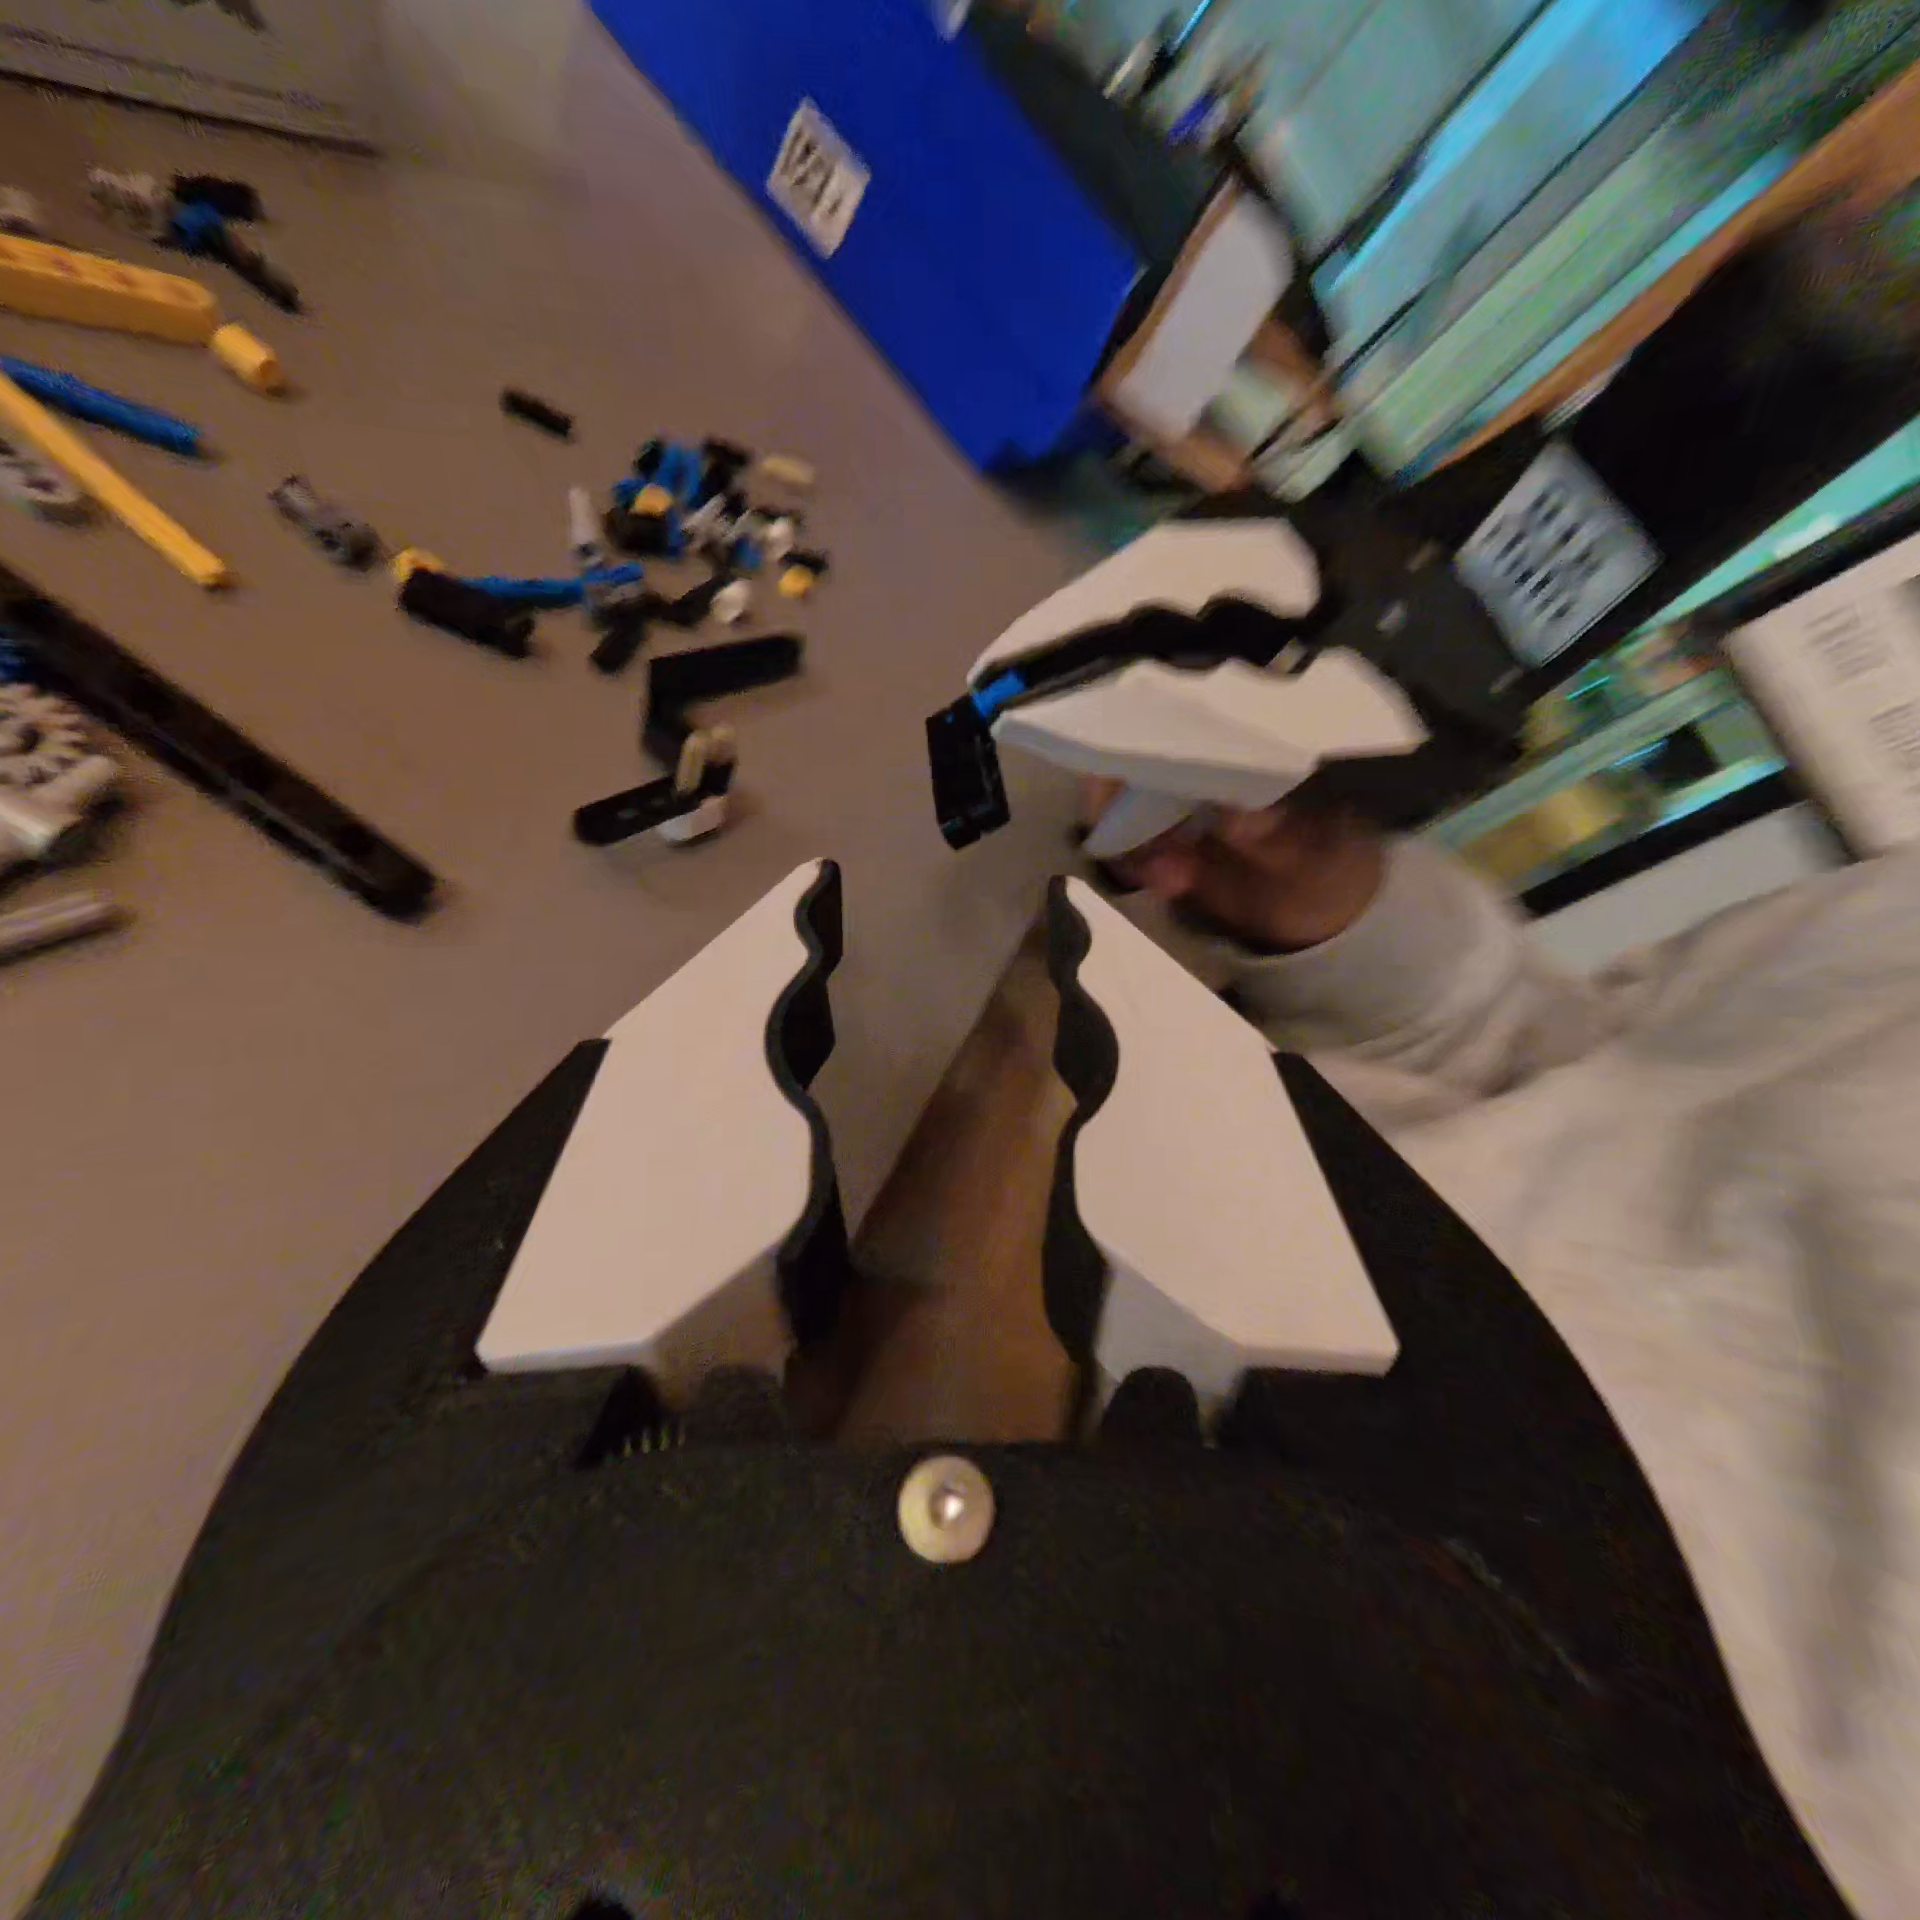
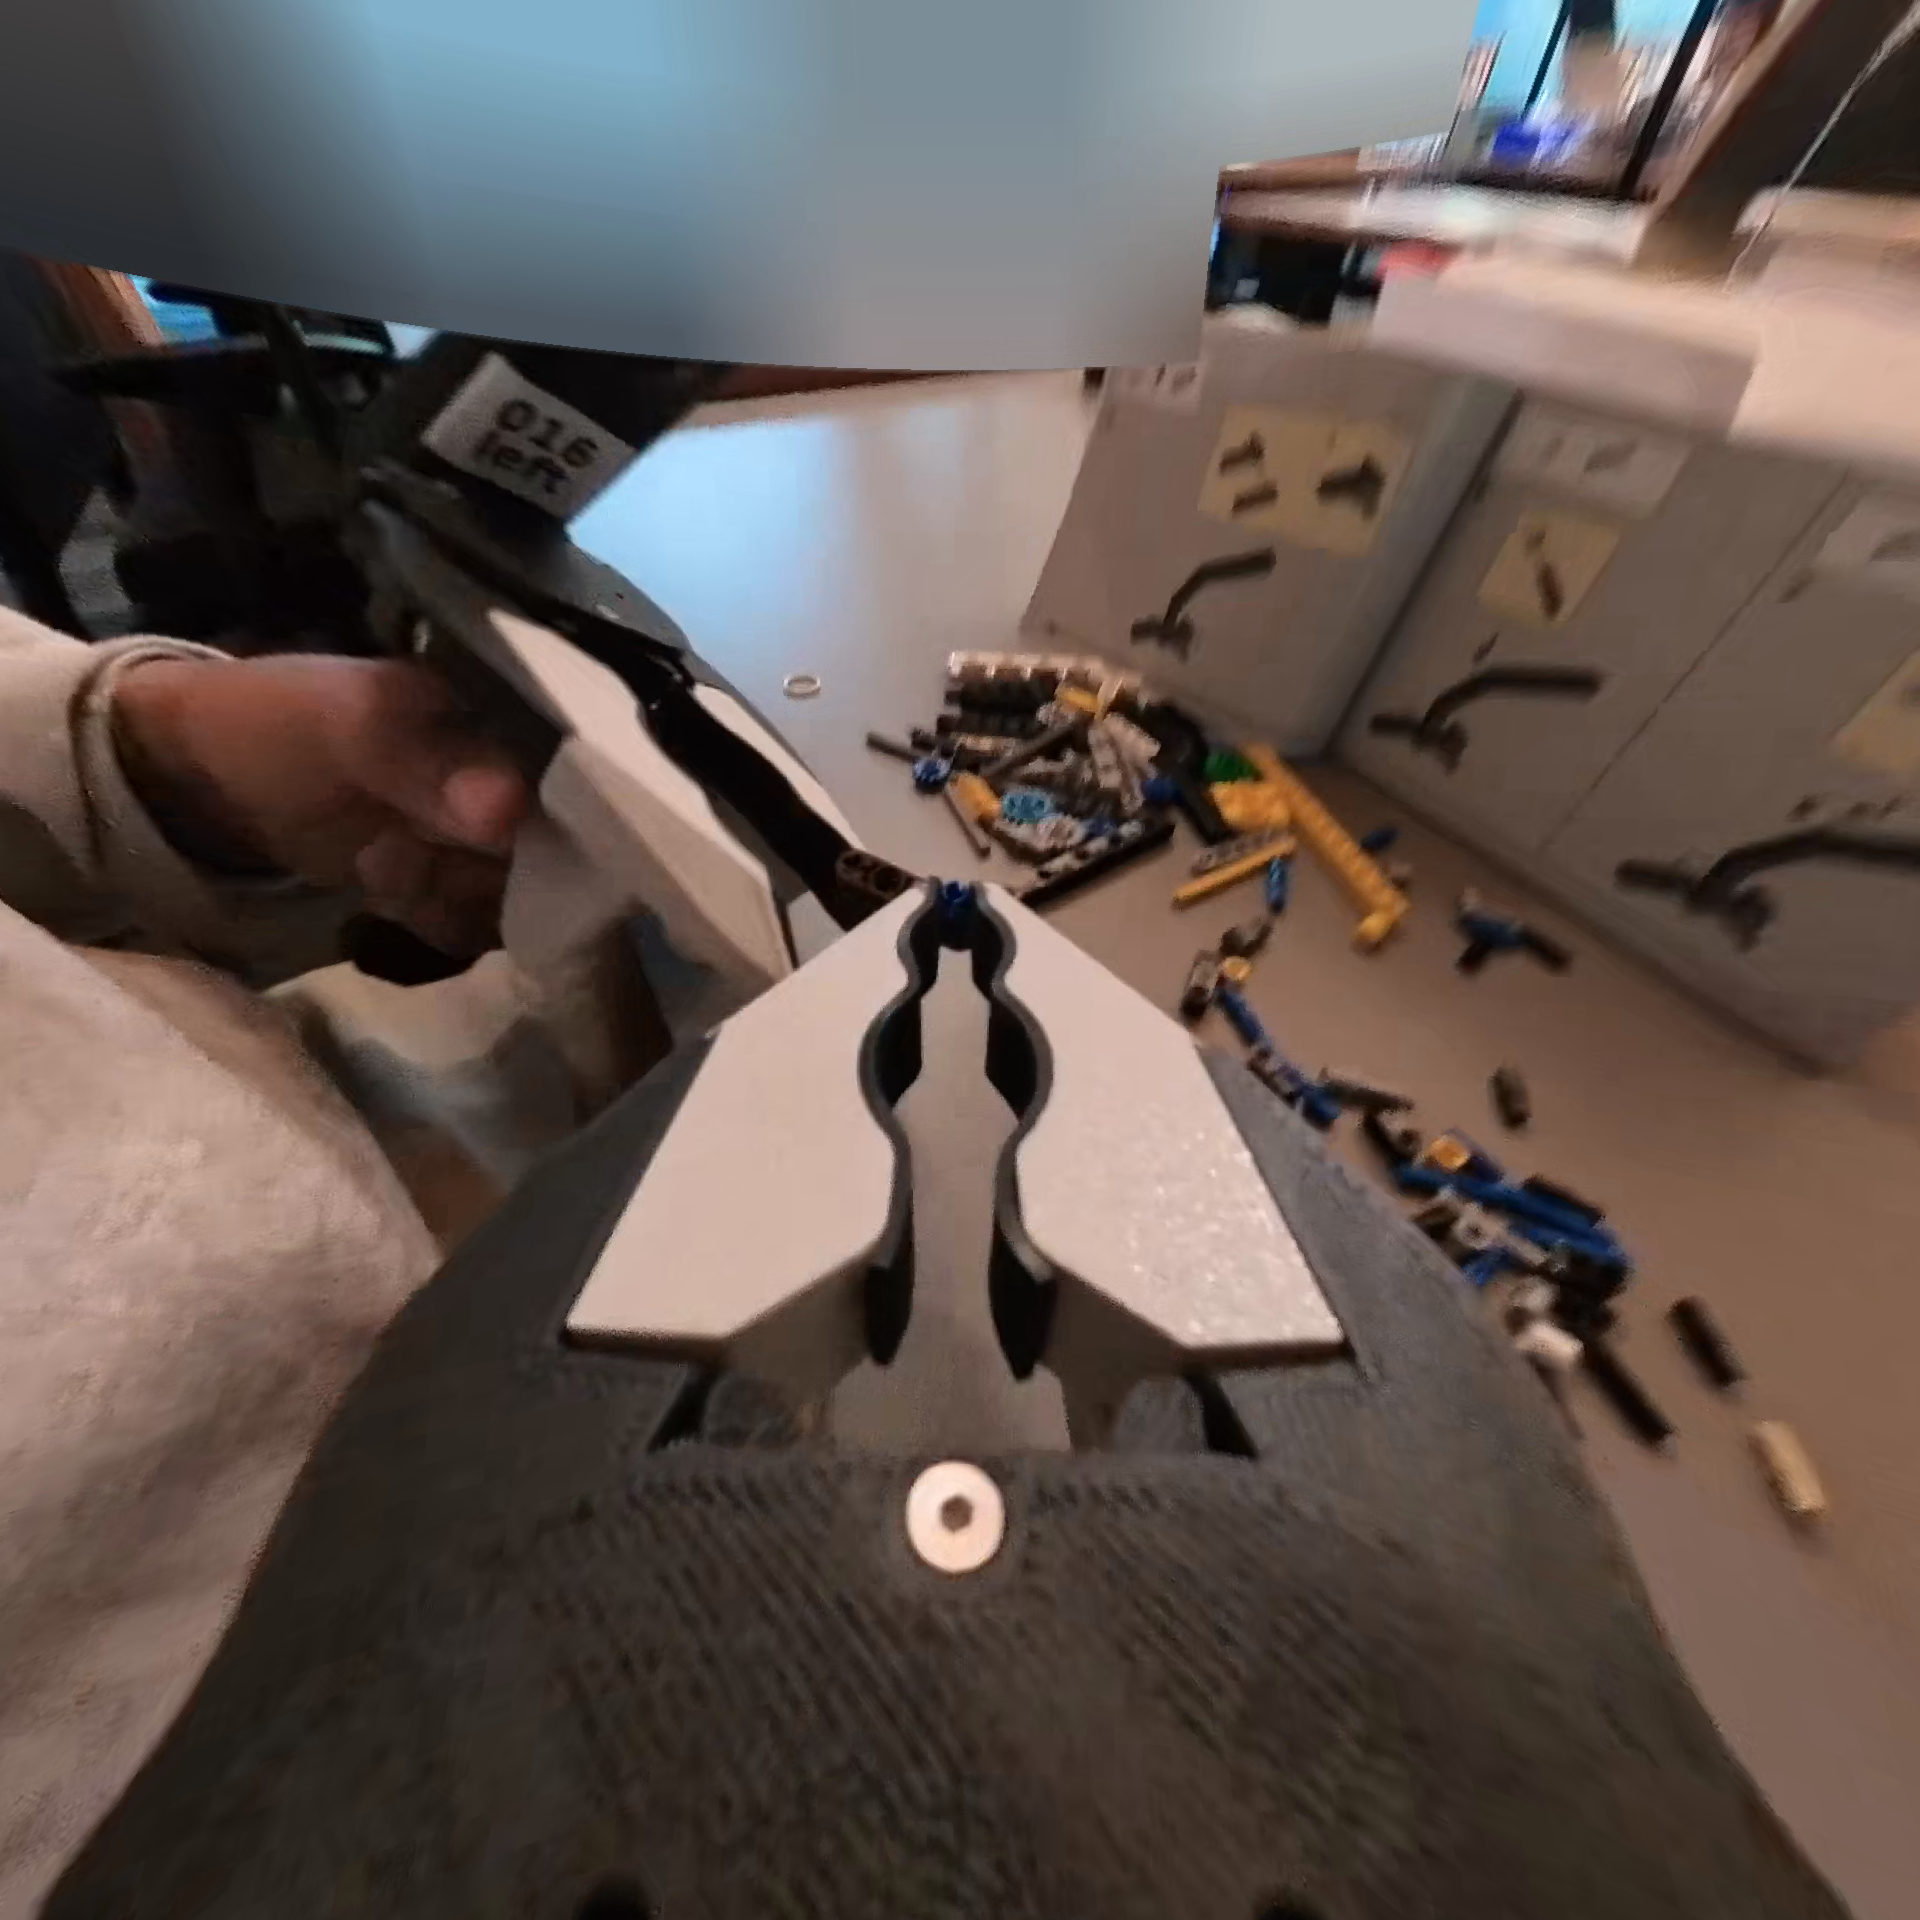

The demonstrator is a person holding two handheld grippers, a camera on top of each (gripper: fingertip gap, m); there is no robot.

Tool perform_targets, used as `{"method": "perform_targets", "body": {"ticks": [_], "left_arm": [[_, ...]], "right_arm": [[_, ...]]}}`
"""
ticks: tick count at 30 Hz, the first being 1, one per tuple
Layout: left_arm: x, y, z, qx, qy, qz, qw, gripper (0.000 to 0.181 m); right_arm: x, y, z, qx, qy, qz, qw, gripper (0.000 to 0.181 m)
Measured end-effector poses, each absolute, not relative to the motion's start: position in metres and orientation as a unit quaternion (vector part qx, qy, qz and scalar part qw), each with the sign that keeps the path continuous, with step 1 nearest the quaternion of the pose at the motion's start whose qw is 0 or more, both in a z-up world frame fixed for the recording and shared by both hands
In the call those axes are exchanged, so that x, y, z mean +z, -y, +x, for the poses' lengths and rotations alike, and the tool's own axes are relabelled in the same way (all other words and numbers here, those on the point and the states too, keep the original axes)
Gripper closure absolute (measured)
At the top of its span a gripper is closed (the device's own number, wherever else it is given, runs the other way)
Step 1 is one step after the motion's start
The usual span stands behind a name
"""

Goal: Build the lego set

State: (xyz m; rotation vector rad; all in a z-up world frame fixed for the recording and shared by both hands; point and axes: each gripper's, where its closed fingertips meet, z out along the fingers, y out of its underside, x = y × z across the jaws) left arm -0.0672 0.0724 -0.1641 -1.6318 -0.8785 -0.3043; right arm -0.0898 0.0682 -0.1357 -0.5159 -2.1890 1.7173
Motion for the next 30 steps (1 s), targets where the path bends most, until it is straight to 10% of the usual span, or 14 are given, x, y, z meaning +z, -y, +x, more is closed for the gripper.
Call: {"method": "perform_targets", "body": {"ticks": [20,30], "left_arm": [[-0.122,-0.060,-0.072,-0.235,0.356,-0.566,0.705,0.175],[-0.119,-0.059,-0.065,-0.091,0.259,-0.644,0.714,0.175]], "right_arm": [[-0.113,-0.058,-0.080,0.645,0.720,-0.081,0.243,0.159],[-0.107,-0.058,-0.059,0.702,0.703,-0.118,-0.005,0.134]]}}
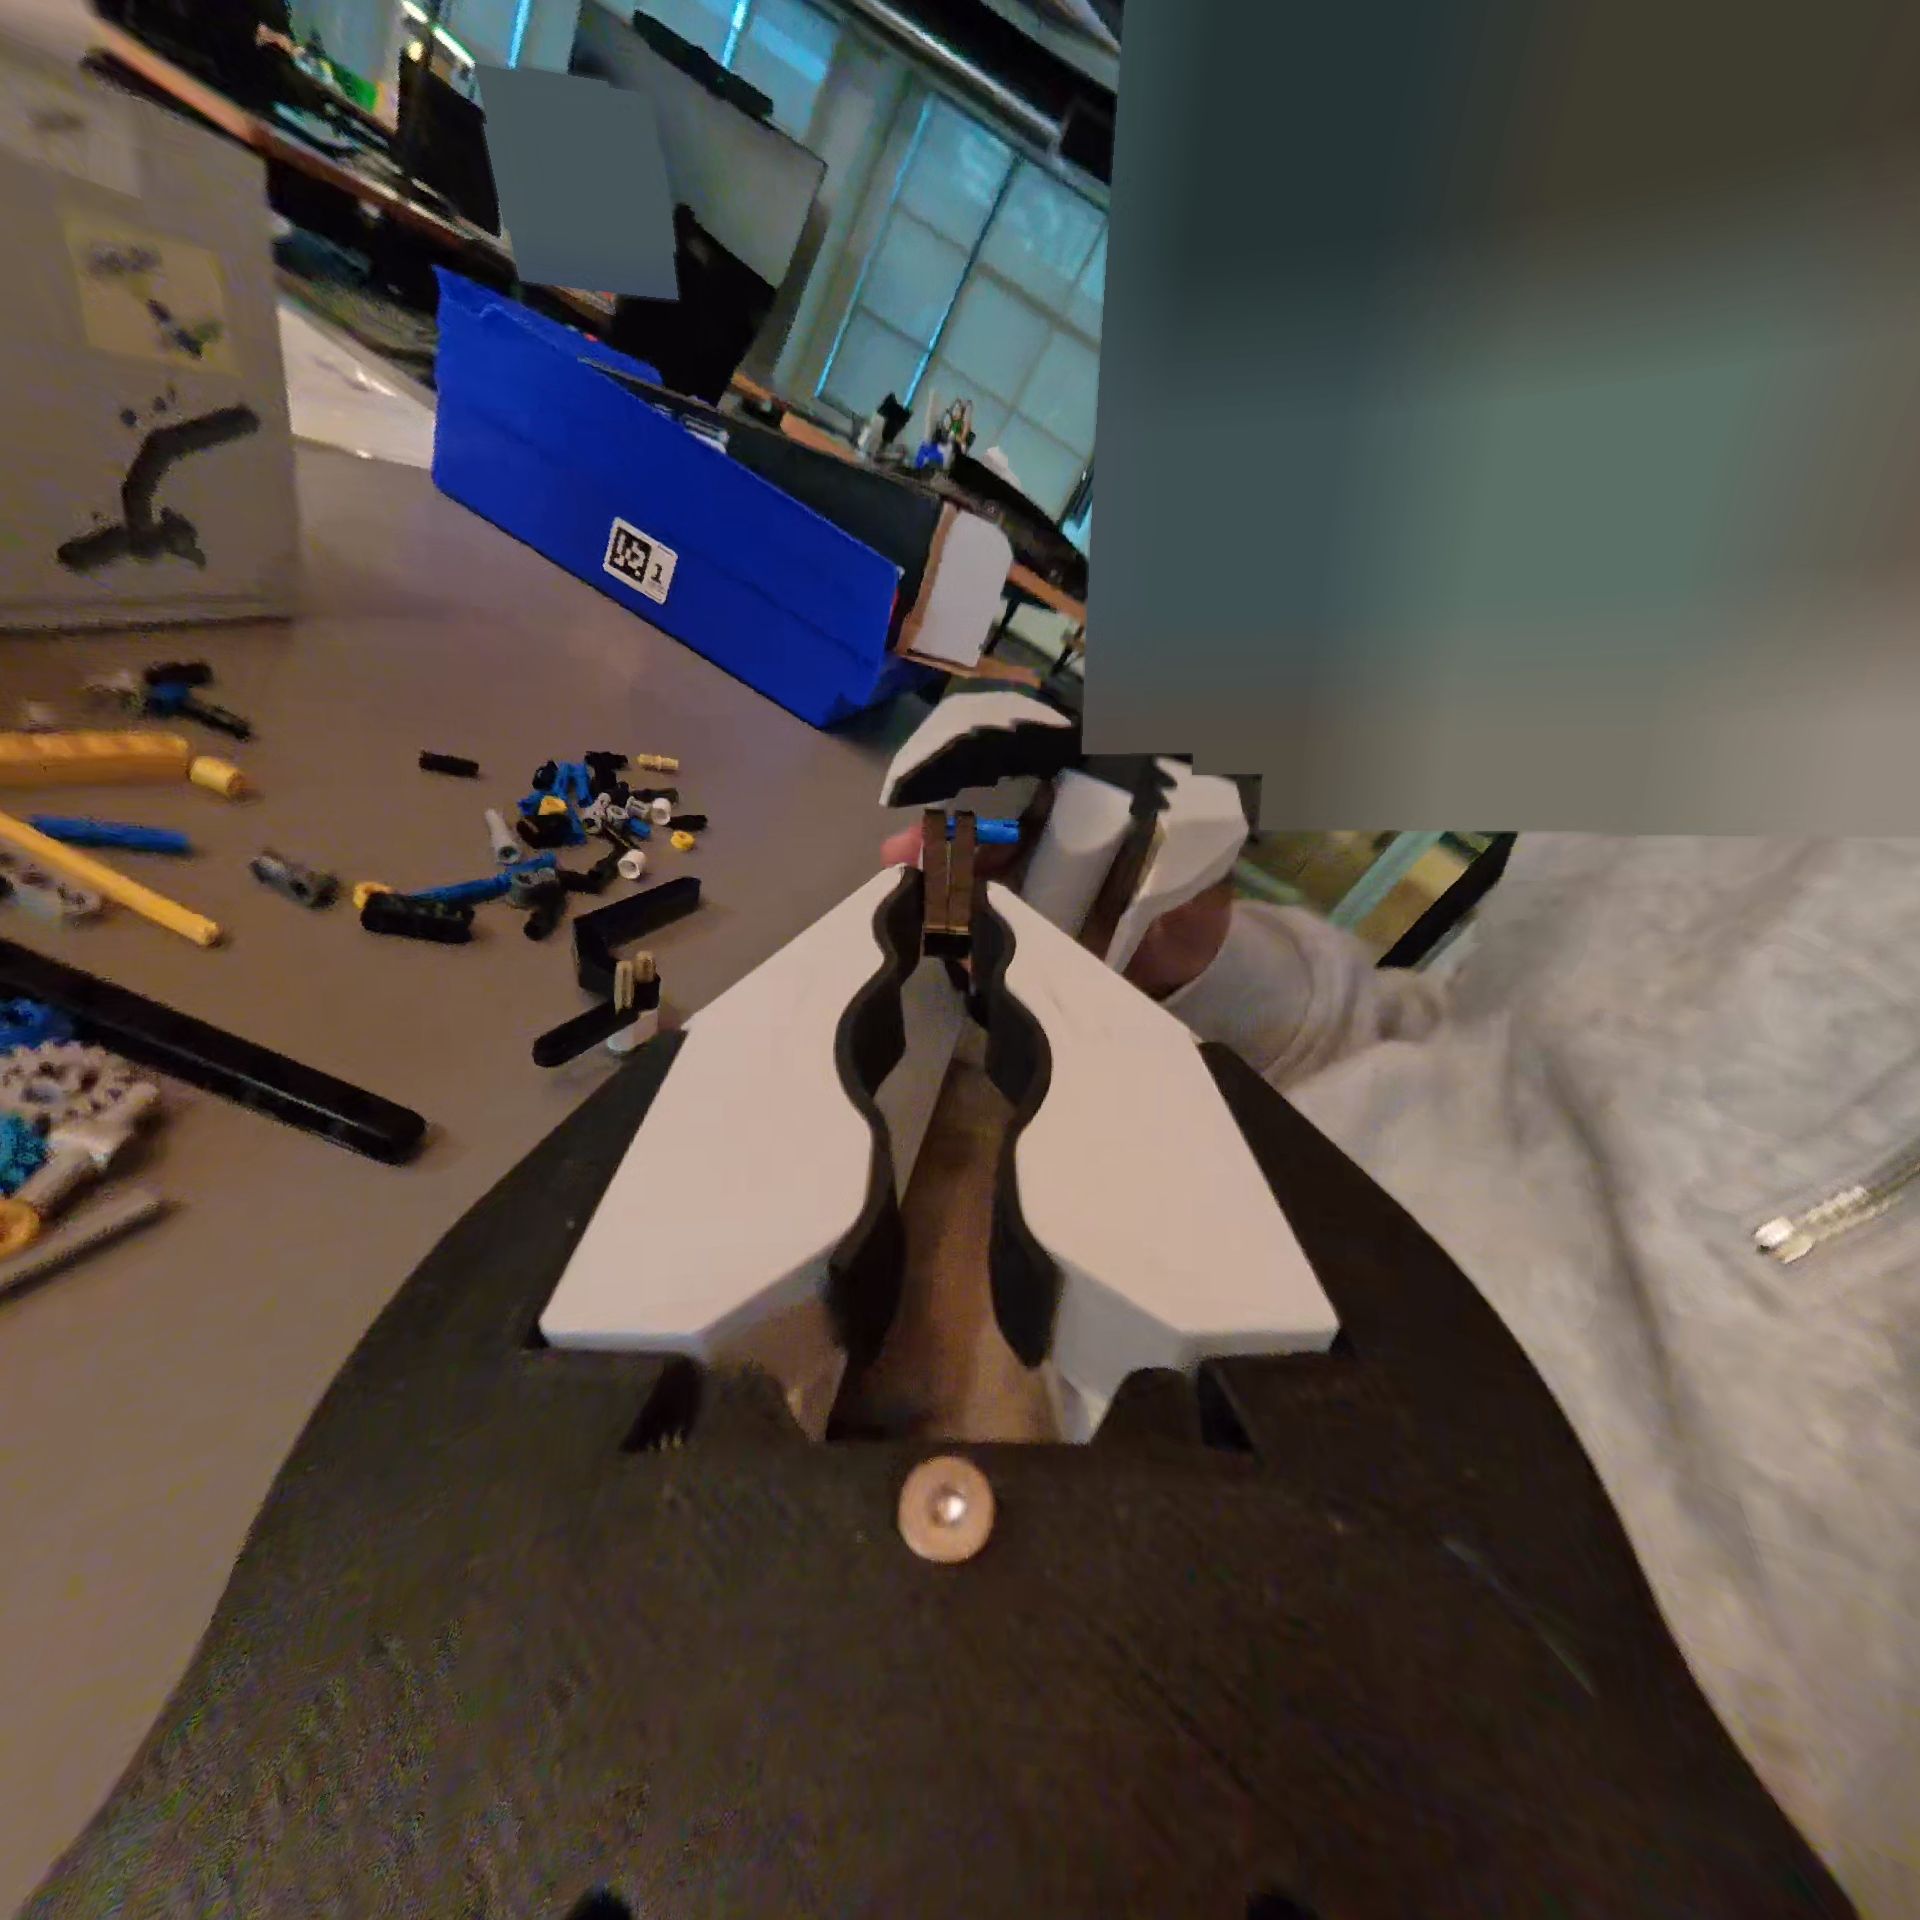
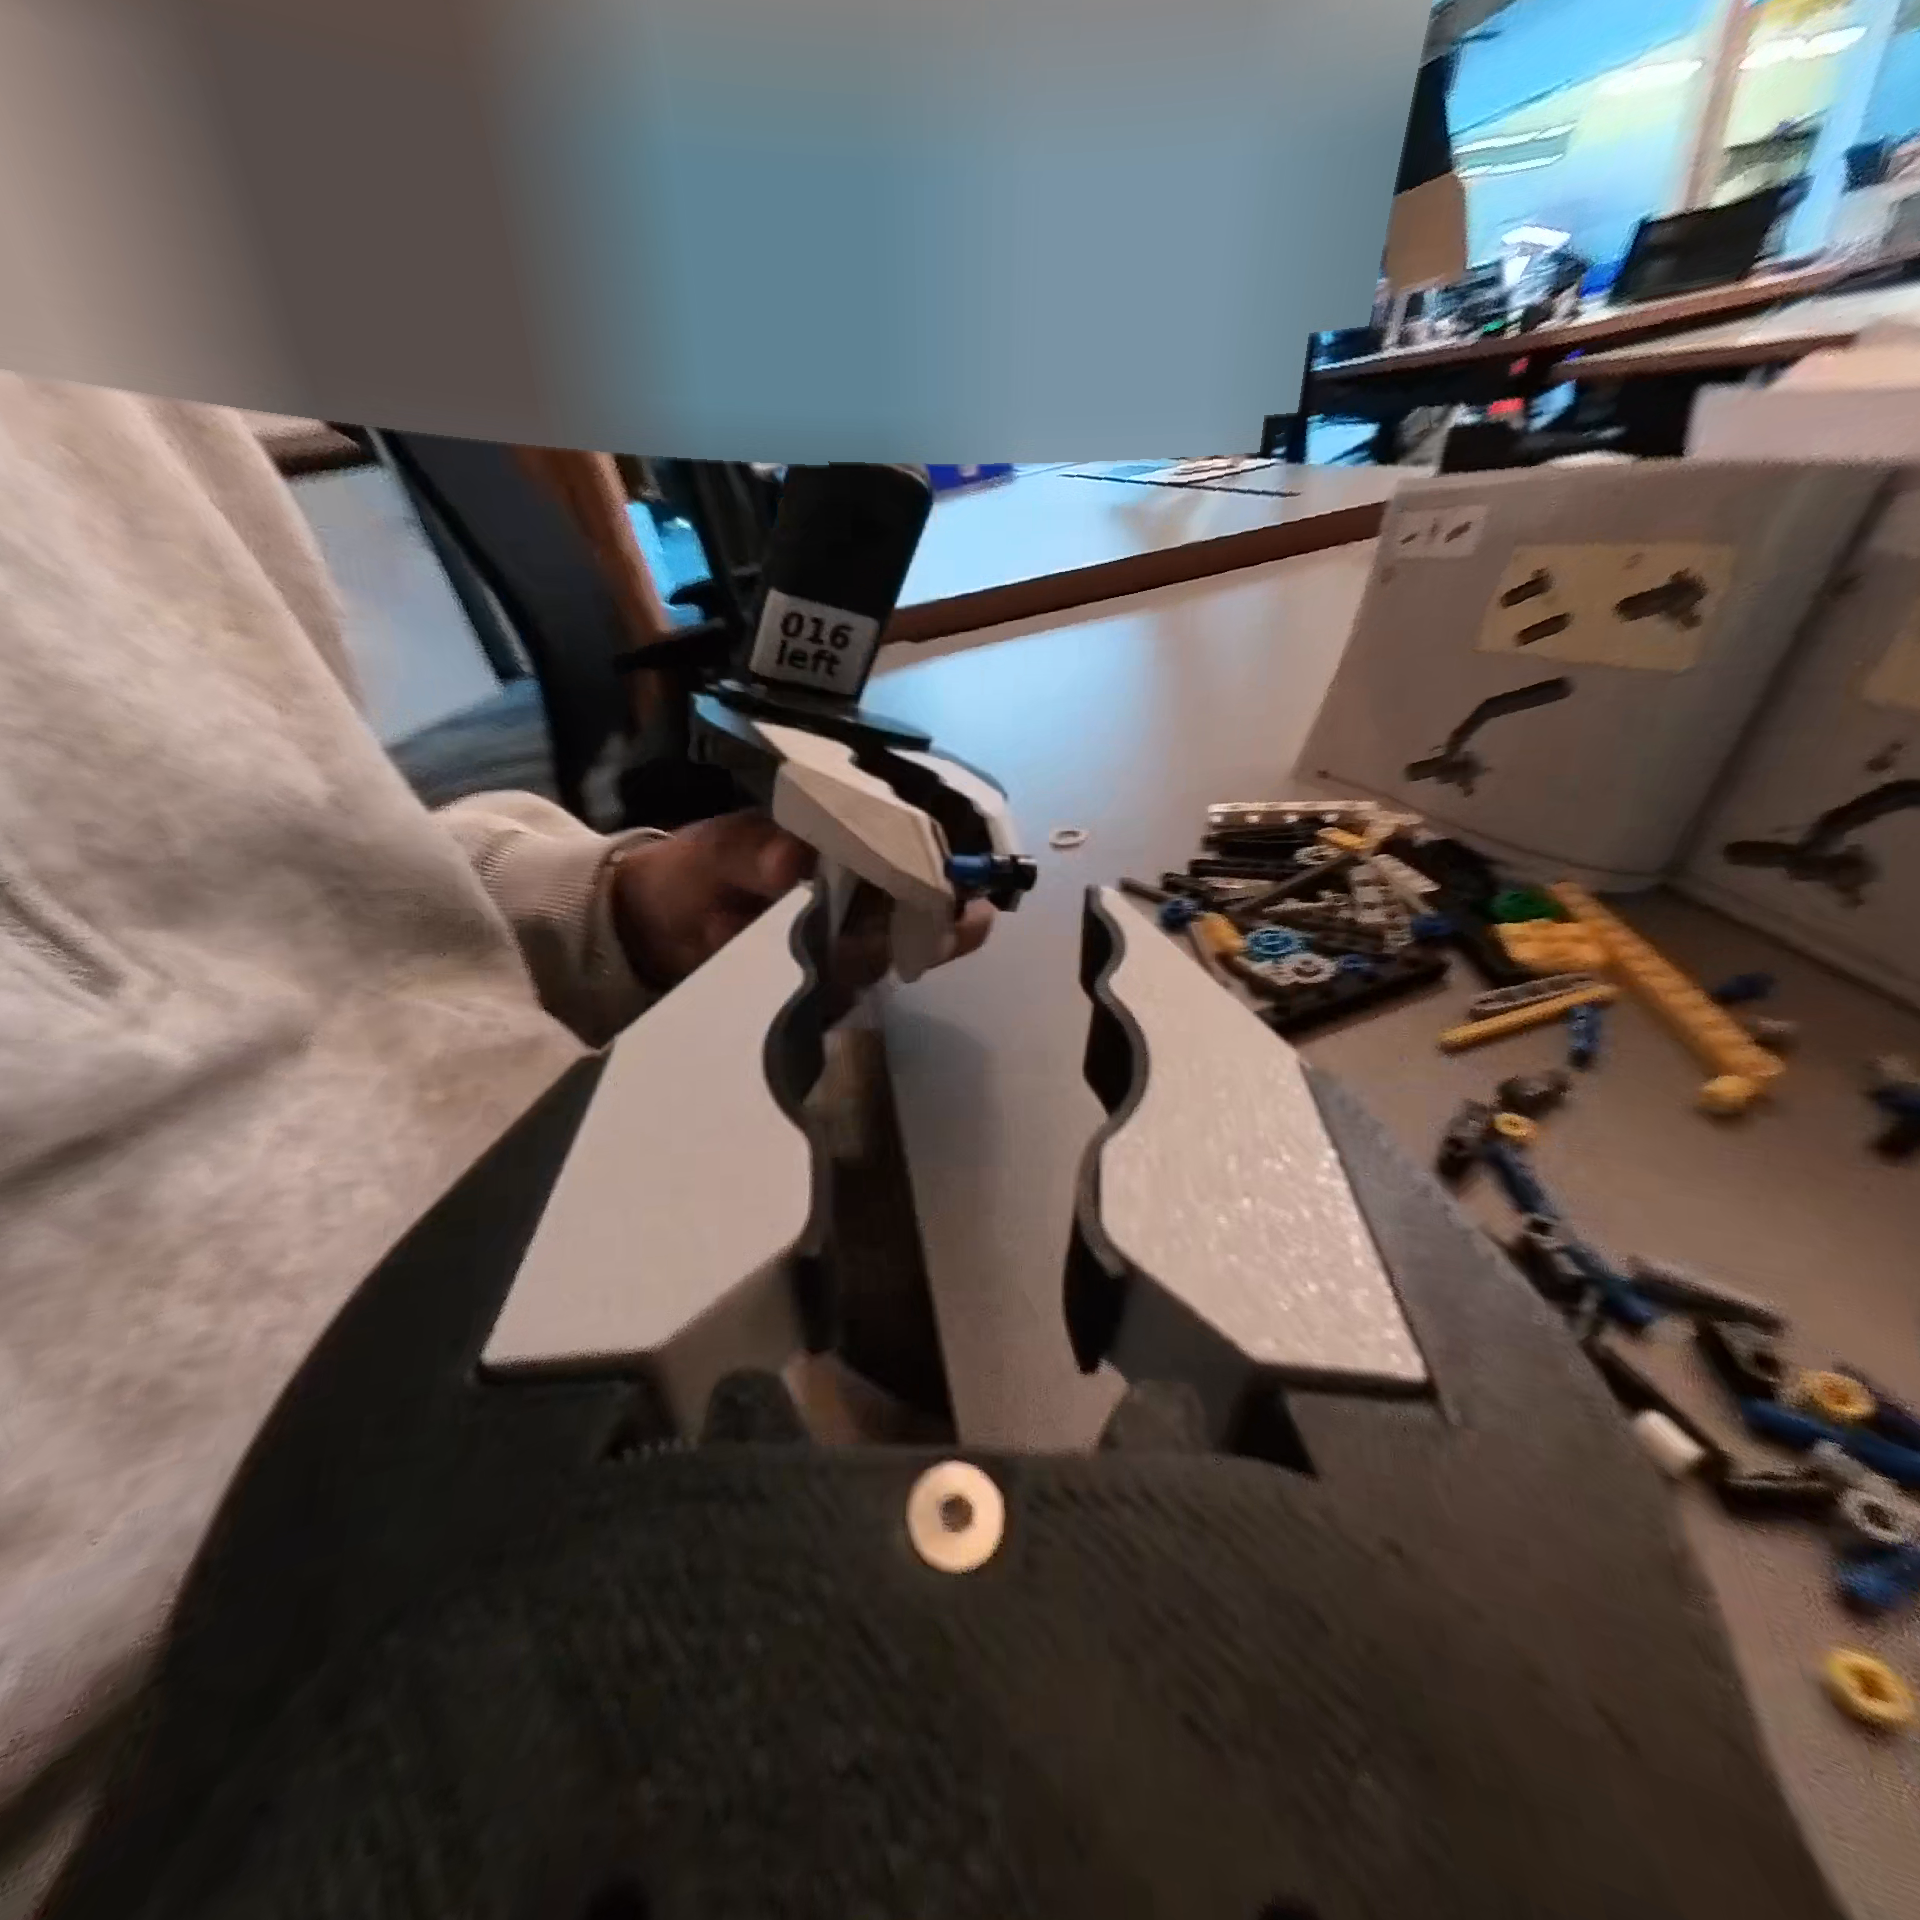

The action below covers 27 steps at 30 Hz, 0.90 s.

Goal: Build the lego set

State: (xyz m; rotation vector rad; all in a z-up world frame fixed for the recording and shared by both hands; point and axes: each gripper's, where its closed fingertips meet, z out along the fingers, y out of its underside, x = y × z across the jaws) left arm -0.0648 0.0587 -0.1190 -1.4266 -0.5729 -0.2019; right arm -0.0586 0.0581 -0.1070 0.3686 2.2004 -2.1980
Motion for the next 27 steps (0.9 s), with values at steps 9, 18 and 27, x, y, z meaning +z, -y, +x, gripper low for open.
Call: {"method": "perform_targets", "body": {"ticks": [9,18,27], "left_arm": [[-0.113,-0.067,-0.042,-0.043,0.163,-0.674,0.719,0.174],[-0.115,-0.071,-0.034,-0.045,0.136,-0.681,0.718,0.174],[-0.113,-0.071,-0.035,-0.032,0.130,-0.676,0.724,0.173]], "right_arm": [[-0.099,-0.063,-0.040,-0.722,-0.684,0.082,0.070,0.156],[-0.097,-0.062,-0.031,-0.724,-0.682,0.061,0.086,0.165],[-0.096,-0.062,-0.034,-0.728,-0.677,0.069,0.086,0.158]]}}
